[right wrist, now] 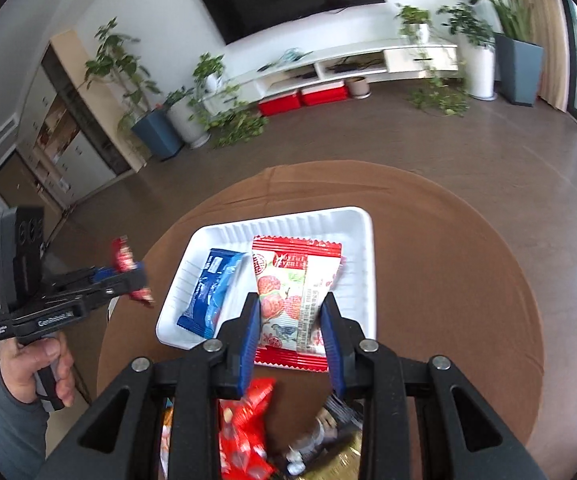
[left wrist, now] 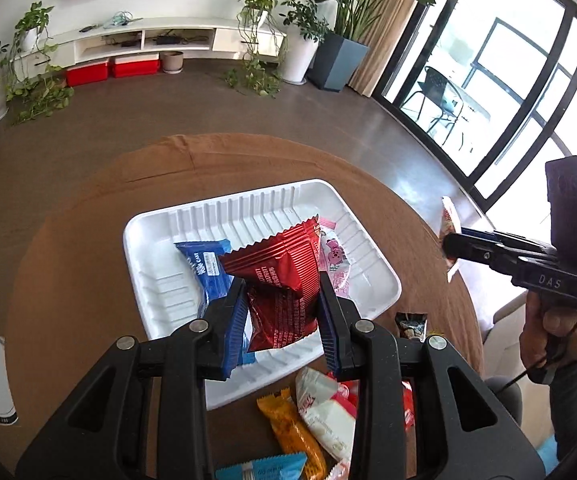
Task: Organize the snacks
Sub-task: 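Place the red wrapper in the tray with the left tool while the right tool drops the strawberry packet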
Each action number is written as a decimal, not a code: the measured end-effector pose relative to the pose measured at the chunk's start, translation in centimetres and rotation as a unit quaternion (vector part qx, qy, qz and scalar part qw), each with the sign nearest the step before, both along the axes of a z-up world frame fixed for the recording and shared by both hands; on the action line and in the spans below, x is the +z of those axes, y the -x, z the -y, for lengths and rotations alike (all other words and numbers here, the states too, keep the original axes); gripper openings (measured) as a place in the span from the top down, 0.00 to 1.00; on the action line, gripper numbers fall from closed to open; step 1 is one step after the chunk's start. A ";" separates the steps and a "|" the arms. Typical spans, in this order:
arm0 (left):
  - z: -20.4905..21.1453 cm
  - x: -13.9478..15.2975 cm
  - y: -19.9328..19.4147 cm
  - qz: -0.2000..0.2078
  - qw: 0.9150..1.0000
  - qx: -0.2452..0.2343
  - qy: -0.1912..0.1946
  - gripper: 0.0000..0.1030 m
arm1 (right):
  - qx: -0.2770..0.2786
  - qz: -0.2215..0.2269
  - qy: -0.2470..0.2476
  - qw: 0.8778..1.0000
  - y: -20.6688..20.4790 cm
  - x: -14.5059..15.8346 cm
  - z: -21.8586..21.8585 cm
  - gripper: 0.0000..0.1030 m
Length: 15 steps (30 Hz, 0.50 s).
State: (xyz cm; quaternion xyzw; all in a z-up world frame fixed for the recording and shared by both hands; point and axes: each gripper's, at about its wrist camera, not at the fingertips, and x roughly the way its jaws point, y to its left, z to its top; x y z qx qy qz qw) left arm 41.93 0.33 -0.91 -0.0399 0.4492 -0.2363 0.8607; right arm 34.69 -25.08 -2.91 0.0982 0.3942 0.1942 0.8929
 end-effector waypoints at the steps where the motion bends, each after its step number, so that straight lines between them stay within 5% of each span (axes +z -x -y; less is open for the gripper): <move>1: 0.5 -0.4 -0.7 -0.005 1.000 -0.001 -0.007 0.71 | 0.006 -0.005 0.005 1.000 -0.9 -0.2 -0.7 0.69; 15: 4.0 -8.0 -5.6 -0.070 0.995 -0.021 -0.069 0.71 | 0.044 -0.079 0.055 0.994 -8.6 -5.7 -5.8 0.69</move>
